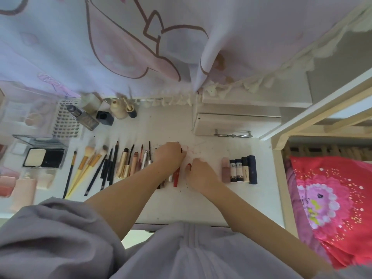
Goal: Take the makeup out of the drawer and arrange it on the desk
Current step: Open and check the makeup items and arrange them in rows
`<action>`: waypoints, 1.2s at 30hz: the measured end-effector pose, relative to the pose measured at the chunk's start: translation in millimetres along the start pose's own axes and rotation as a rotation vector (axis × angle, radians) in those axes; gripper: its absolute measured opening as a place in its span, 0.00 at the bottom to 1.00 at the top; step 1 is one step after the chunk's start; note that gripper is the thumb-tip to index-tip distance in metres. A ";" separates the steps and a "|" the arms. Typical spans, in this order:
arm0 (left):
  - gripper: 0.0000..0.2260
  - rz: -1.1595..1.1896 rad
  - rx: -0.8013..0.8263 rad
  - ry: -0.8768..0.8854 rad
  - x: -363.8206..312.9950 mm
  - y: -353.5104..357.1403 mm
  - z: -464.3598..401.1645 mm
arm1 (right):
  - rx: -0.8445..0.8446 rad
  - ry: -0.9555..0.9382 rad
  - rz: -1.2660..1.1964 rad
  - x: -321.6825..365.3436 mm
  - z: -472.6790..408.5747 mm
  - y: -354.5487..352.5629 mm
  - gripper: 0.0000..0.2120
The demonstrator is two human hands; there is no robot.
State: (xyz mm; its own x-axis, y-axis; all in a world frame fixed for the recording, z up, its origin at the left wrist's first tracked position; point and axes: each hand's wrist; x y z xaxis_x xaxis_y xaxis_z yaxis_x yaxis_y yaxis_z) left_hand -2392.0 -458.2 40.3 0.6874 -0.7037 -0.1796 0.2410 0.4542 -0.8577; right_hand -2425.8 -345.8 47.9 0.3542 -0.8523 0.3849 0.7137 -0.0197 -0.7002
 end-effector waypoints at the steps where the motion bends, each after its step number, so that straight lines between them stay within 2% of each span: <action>1: 0.16 -0.023 0.001 -0.003 2.1 -1.2 -0.8 | -0.001 0.003 0.019 4.6 -0.3 1.9 0.13; 6: 0.16 -0.139 0.005 0.016 6.5 -6.3 -2.5 | 0.035 0.011 0.143 17.2 -6.2 13.6 0.12; 10: 0.16 -0.172 0.013 0.028 8.5 -8.9 -2.0 | 0.047 -0.036 0.158 16.9 -4.5 9.1 0.16; 13: 0.17 -0.173 -0.002 0.031 10.8 -14.4 0.8 | -0.050 -0.092 0.126 7.5 -3.6 -13.6 0.17; 16: 0.16 -0.123 -0.062 0.081 4.4 -15.7 8.5 | -0.157 -0.089 0.150 -9.5 -12.7 -38.5 0.14; 20: 0.15 -0.105 0.048 0.108 -21.2 6.6 29.8 | 0.029 -0.062 0.295 -19.5 -20.6 -36.1 0.15; 22: 0.12 -0.099 0.123 0.082 -28.8 17.3 39.1 | 0.041 -0.076 0.308 -22.2 -20.4 -28.0 0.14; 25: 0.11 0.014 0.164 0.090 -32.2 23.8 48.3 | 0.024 -0.039 0.184 -26.4 -17.1 -27.2 0.11; 30: 0.17 0.115 0.121 0.198 -32.1 17.6 55.0 | 0.110 0.026 -0.280 -29.5 -3.3 -42.9 0.09; 36: 0.19 0.412 0.138 0.299 -17.0 -0.1 69.9 | 0.181 -0.048 -0.367 -25.0 27.4 -78.6 0.12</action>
State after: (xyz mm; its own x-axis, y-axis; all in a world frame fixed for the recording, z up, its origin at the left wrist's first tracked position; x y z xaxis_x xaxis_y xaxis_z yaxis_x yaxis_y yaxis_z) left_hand -2355.8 -408.1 77.1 0.5232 -0.5679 -0.6355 0.0938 0.7795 -0.6193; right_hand -2474.2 -308.6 109.8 0.0811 -0.7802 0.6203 0.8914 -0.2217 -0.3954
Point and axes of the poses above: each hand's wrist, its own z-axis away from the middle knuckle, its own y-axis out of the palm, x = y × z, and after that the axes turned 1 degree about -z, right-handed
